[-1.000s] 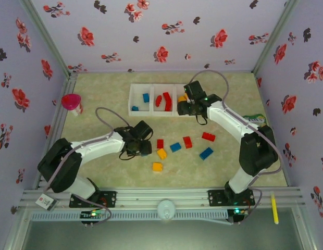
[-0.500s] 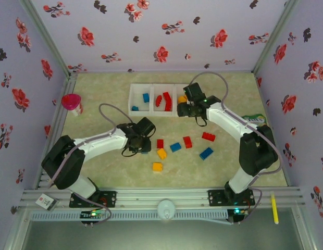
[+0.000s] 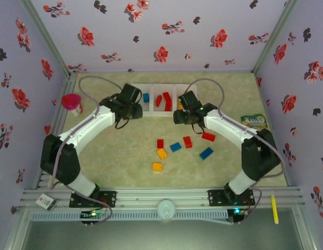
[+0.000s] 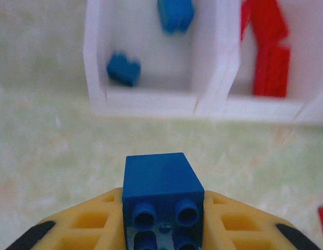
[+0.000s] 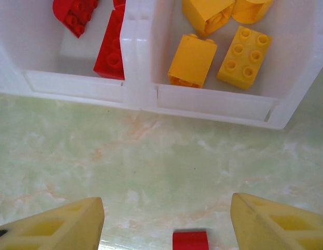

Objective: Sort the legos into containers by color

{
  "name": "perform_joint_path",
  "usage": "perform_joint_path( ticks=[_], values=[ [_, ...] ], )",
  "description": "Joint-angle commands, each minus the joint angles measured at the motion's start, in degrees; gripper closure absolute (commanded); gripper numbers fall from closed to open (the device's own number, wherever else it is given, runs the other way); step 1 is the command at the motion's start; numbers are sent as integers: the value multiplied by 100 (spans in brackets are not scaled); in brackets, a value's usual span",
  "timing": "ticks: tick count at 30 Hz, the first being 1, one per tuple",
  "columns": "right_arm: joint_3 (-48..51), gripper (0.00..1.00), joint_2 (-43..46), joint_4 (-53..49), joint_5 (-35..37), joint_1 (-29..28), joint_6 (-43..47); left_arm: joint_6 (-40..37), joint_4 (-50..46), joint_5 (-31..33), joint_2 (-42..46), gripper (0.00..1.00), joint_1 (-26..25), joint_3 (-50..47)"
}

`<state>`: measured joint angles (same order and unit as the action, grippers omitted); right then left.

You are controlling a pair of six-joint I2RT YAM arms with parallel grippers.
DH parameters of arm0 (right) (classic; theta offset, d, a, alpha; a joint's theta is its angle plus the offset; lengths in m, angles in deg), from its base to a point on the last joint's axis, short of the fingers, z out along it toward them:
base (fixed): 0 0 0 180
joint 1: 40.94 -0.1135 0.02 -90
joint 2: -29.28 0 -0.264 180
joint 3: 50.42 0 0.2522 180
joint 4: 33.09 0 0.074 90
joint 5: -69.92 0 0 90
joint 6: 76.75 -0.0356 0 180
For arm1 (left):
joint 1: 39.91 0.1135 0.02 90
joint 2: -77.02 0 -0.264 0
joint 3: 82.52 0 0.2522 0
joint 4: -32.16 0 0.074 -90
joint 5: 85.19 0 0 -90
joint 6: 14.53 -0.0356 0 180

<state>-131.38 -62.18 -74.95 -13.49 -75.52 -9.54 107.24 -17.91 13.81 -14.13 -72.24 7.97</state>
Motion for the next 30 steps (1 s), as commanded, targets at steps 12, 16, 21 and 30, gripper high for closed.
perform_joint_path(
  ticks=[12, 16, 21, 30],
  values=[
    [759, 34, 816, -73, 393, -207, -339, -1383, 1008, -383, -2268, 75, 761, 1938],
    [1011, 34, 1028, -88, 277, -219, -376, -1435, 909, -398, -2717, 75, 812, 2324],
    [1228, 35, 1272, -237, 72, -318, -238, -1467, 781, -396, -2908, 65, 820, 2511],
    [1488, 34, 1359, -375, -232, -816, -173, -1376, 1015, -567, -1956, 37, 782, 1874]
  ],
)
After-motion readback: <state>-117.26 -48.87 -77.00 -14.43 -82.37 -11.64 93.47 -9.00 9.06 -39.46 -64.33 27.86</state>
